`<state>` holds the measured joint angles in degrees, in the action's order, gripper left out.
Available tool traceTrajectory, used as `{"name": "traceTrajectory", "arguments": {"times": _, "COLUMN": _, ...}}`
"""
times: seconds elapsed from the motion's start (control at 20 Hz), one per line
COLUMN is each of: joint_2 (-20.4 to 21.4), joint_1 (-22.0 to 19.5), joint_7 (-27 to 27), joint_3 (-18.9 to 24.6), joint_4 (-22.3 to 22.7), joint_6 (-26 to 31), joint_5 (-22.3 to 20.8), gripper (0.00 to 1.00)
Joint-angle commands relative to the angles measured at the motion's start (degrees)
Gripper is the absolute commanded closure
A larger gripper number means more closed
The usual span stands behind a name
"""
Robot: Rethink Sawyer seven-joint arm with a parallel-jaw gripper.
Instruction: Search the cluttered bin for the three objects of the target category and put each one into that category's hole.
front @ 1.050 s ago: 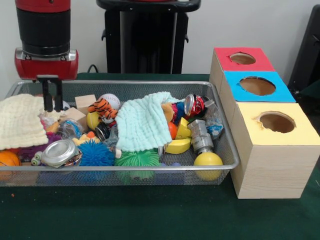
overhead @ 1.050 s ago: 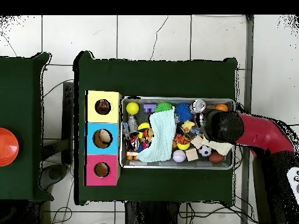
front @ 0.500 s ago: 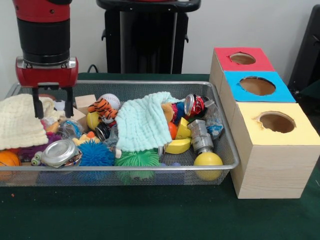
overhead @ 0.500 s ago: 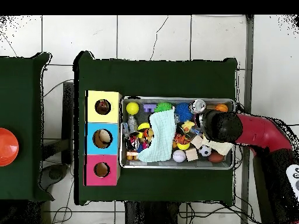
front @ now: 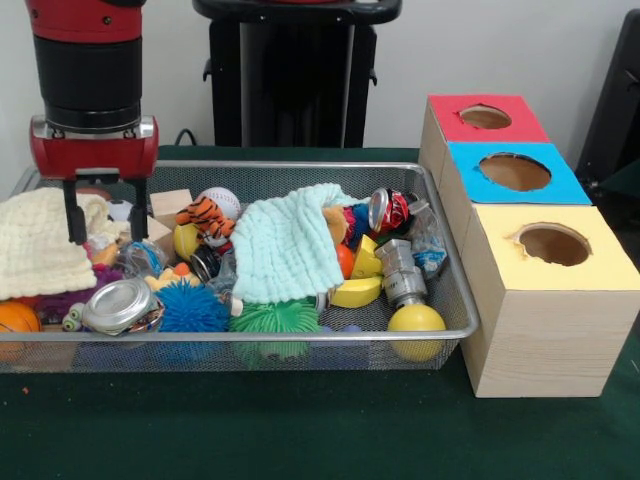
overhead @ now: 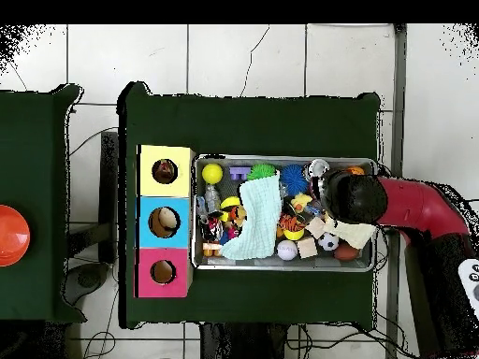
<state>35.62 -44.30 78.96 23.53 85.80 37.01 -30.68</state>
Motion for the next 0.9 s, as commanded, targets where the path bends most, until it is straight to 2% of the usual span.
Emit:
{"name": "traceTrajectory", "arguments": {"times": 0.05, "joint_2": -0.51, "joint_1": -1.7, "joint_7": -15.18, "joint_3": 5.27, "joint_4": -2.96, "joint_6": 6.18, "joint_5": -2.87, "gripper": 0.0}}
{"name": "traceTrajectory", "arguments": {"times": 0.35, "joint_2": -1.84, "joint_1": -3.37, "joint_7": -15.58, "joint_3": 5.86, "joint_4": -2.65, "joint_6": 4.64, "joint_5": -4.18, "gripper": 0.0}}
{"name": "traceTrajectory", "arguments": {"times": 0.6, "joint_2": -0.82, "joint_1": -4.68, "joint_7": -16.81, "joint_3": 6.55, "joint_4": -2.56, "joint_6": 5.8, "joint_5": -4.28, "gripper": 0.0}}
{"name": "traceTrajectory", "arguments": {"times": 0.9, "joint_2": -1.68, "joint_1": -6.35, "joint_7": -18.53, "joint_3": 7.28, "joint_4": -3.42, "joint_6": 6.53, "joint_5": -5.12, "gripper": 0.0}}
